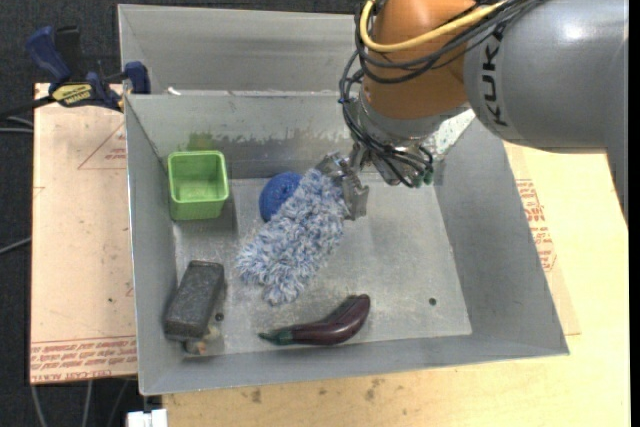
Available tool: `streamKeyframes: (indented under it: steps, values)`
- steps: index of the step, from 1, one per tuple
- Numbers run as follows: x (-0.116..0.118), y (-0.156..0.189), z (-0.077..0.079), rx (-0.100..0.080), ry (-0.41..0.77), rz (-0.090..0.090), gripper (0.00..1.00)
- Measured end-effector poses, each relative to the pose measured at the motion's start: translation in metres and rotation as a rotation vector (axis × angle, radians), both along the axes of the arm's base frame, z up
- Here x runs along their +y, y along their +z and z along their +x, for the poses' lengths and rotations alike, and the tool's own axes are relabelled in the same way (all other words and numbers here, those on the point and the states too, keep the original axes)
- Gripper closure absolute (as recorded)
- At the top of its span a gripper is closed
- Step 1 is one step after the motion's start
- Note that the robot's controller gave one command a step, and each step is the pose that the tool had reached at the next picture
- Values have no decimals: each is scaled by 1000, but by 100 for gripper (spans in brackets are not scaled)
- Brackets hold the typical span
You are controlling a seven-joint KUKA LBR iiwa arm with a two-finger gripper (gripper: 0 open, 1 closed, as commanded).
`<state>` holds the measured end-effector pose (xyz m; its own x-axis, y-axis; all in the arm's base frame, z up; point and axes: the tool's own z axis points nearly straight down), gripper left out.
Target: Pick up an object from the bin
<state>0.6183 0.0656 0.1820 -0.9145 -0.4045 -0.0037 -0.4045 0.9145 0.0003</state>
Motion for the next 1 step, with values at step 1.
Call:
streamKeyframes:
  steps: [1]
  values:
    - [-13, 138, 13, -1, -15, -1, 100]
